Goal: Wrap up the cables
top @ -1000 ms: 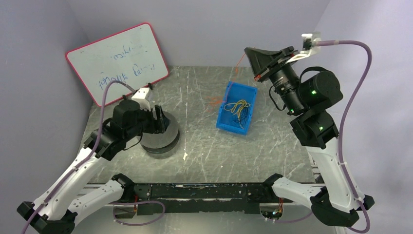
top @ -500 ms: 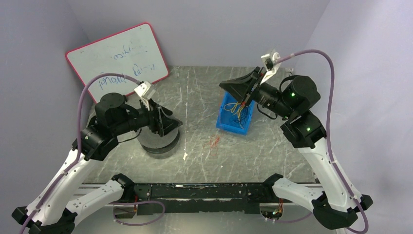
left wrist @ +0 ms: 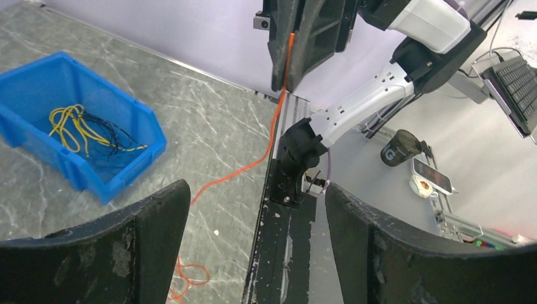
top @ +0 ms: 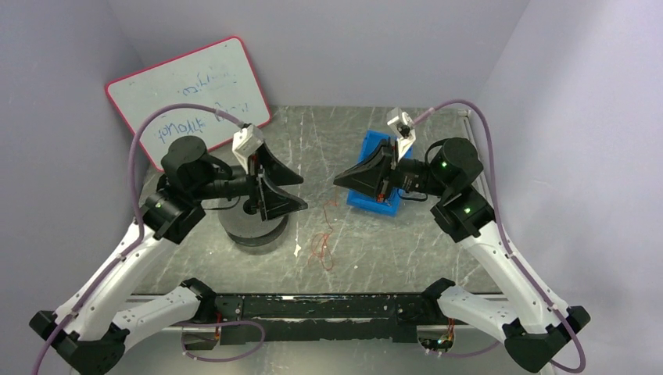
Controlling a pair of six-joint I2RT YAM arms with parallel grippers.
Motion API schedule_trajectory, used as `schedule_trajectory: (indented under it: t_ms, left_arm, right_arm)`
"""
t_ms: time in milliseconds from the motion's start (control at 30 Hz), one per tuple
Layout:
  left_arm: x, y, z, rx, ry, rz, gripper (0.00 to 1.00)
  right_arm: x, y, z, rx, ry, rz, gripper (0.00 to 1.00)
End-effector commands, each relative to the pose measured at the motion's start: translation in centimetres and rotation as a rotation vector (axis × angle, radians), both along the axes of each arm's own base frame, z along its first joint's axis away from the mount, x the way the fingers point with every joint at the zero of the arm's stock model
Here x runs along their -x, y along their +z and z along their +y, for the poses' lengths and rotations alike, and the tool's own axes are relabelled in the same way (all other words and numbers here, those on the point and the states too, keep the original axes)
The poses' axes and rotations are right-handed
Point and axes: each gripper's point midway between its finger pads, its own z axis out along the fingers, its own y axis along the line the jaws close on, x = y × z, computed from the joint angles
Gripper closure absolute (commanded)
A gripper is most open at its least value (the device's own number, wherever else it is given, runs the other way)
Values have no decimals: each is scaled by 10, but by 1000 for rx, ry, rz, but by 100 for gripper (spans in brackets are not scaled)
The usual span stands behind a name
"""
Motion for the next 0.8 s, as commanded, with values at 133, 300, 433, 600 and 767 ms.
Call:
schedule_trajectory:
  t_ms: [133,300,433,600,767]
  left_arm:
    - [6,9,-32,50,-136,-16,19]
    - [8,6,-51,60,-172,9,23]
    - [12,5,-63,61,-200,7,26]
    - [17,-3,-77,59,-225,16,34]
    - [18,-10,-86,47,-229,18,52]
  right_arm:
    - [12,14,6,-83,100,25,100]
    - [8,10,9,-91,106,43,100]
    - [7,10,10,-103,110,44,100]
    - [6,11,10,-112,106,44,100]
    - [9,11,8,-117,98,36,100]
